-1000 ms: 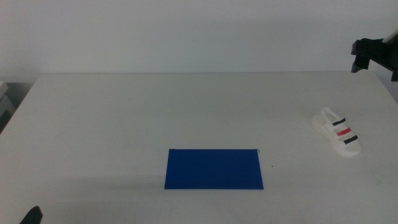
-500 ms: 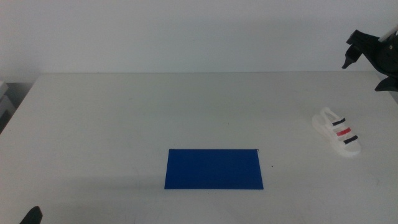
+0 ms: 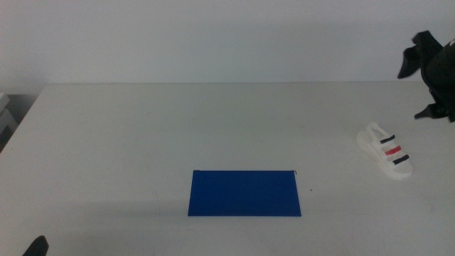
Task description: Use one arm to grab the shoe from the table and place it on the mat.
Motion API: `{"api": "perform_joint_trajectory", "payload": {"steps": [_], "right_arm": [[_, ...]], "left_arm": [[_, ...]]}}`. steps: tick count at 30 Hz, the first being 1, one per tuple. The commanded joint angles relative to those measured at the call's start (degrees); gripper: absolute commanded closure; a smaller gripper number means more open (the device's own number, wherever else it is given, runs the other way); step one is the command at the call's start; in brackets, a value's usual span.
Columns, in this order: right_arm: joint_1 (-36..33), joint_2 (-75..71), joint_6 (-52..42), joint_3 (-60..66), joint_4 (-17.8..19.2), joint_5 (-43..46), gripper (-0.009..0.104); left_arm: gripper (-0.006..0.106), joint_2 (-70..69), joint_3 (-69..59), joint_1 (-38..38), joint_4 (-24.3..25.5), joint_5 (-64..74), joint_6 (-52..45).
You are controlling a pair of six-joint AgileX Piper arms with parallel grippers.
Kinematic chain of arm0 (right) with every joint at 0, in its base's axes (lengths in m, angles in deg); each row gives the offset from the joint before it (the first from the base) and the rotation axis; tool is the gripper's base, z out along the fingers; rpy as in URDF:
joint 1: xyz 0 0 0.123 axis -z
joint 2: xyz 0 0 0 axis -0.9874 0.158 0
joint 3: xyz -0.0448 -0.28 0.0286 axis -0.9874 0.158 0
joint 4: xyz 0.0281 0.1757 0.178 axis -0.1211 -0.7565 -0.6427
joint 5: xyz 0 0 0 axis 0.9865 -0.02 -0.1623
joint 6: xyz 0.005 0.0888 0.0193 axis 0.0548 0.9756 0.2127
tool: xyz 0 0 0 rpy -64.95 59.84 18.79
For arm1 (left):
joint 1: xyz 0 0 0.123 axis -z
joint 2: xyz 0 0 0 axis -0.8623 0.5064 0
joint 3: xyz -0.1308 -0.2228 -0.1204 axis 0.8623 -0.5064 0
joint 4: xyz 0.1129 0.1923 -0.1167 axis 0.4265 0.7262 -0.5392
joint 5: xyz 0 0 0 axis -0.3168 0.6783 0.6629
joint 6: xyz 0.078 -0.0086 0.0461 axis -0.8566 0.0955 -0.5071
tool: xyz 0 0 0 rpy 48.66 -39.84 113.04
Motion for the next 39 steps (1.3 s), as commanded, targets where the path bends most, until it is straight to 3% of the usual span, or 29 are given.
{"api": "perform_joint_trajectory", "payload": {"steps": [1, 9, 15, 22, 39], "right_arm": [[0.27, -2.33, 14.53, -1.97, 1.14, -2.06, 0.004], [0.27, -1.79, 46.81, -1.97, -2.04, -11.11, 0.004], [0.59, 2.11, 46.69, -2.24, -9.62, -7.96, 0.005], [1.73, 6.47, 46.69, -2.32, -13.78, -6.17, 0.007], [3.69, 16.49, 46.67, -8.02, -13.15, -5.92, 0.007]], "left_arm": [[0.007, -0.76, -0.4, 0.22, -0.44, -4.61, 0.27], [0.007, -0.76, -0.4, 0.22, -0.44, -4.61, 0.27], [0.007, -0.76, -0.4, 0.22, -0.44, -4.61, 0.27], [0.007, -0.76, -0.4, 0.22, -0.44, -4.61, 0.27], [0.007, -0.76, -0.4, 0.22, -0.44, -4.61, 0.27]]}}
